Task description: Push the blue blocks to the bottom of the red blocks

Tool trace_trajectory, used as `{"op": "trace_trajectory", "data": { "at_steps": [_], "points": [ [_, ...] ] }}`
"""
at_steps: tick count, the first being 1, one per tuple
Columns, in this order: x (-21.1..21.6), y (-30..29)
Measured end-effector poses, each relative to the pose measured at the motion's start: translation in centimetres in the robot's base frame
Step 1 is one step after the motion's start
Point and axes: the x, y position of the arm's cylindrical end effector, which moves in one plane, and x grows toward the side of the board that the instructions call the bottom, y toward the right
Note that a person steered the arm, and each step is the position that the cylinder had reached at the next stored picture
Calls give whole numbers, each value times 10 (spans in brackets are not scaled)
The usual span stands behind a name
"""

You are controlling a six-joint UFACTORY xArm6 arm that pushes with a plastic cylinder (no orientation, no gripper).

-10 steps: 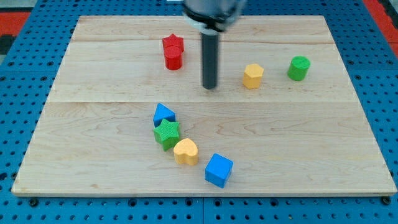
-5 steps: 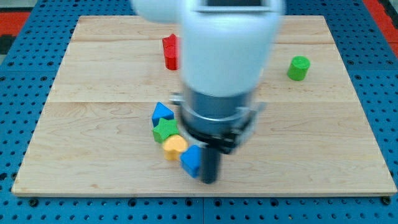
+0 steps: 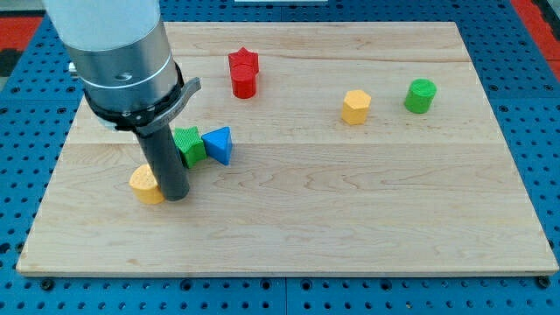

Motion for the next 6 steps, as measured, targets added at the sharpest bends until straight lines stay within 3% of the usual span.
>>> {"op": "trace_trajectory", "data": {
  "at_steps": [1,3,6],
  "points": [
    [16,-32],
    [-22,-80],
    [-35,52]
  ]
}}
